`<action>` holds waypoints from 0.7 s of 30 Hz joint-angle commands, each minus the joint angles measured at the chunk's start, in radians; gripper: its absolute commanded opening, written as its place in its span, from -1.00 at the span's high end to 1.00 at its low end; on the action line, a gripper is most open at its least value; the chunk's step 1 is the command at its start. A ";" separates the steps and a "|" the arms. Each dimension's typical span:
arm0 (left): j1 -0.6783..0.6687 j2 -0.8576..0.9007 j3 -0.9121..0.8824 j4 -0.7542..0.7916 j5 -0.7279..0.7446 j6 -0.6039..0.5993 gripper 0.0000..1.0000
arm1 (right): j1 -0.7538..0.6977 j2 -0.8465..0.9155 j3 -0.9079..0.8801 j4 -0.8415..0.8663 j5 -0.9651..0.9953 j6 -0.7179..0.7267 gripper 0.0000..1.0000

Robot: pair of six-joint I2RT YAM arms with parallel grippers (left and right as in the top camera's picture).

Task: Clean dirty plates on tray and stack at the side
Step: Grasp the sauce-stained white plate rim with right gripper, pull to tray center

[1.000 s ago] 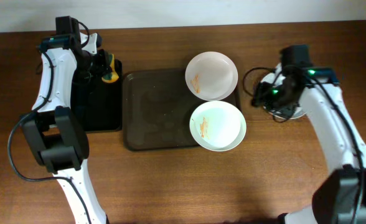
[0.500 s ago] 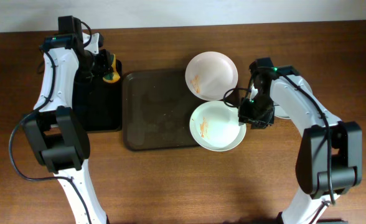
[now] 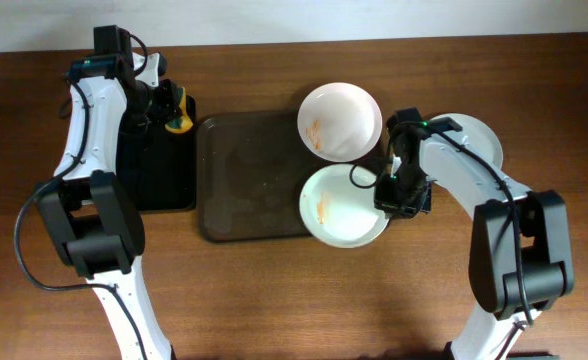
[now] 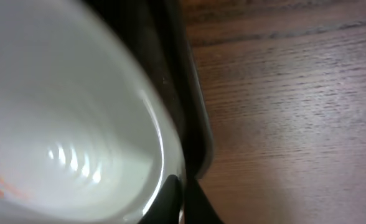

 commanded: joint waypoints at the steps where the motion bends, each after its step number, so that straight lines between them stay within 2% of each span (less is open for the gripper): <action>1: -0.001 -0.037 0.007 0.002 -0.004 -0.009 0.99 | 0.022 0.007 -0.006 0.000 0.009 0.007 0.91; 8: -0.001 -0.037 0.007 0.003 -0.006 -0.009 0.99 | 0.121 0.006 0.035 0.001 -0.019 0.018 0.92; 12: -0.001 -0.037 0.007 0.002 -0.026 -0.009 0.99 | 0.199 0.006 0.096 0.061 -0.018 0.155 0.92; 15: -0.001 -0.037 0.007 0.002 -0.026 -0.009 0.99 | 0.262 0.006 0.101 0.192 0.002 0.281 0.92; 18: -0.001 -0.037 0.007 0.002 -0.026 -0.009 0.99 | 0.334 0.013 0.098 0.285 0.171 0.410 0.92; 21: -0.001 -0.037 0.007 0.002 -0.025 -0.009 0.99 | 0.378 0.027 0.098 0.319 0.266 0.468 0.92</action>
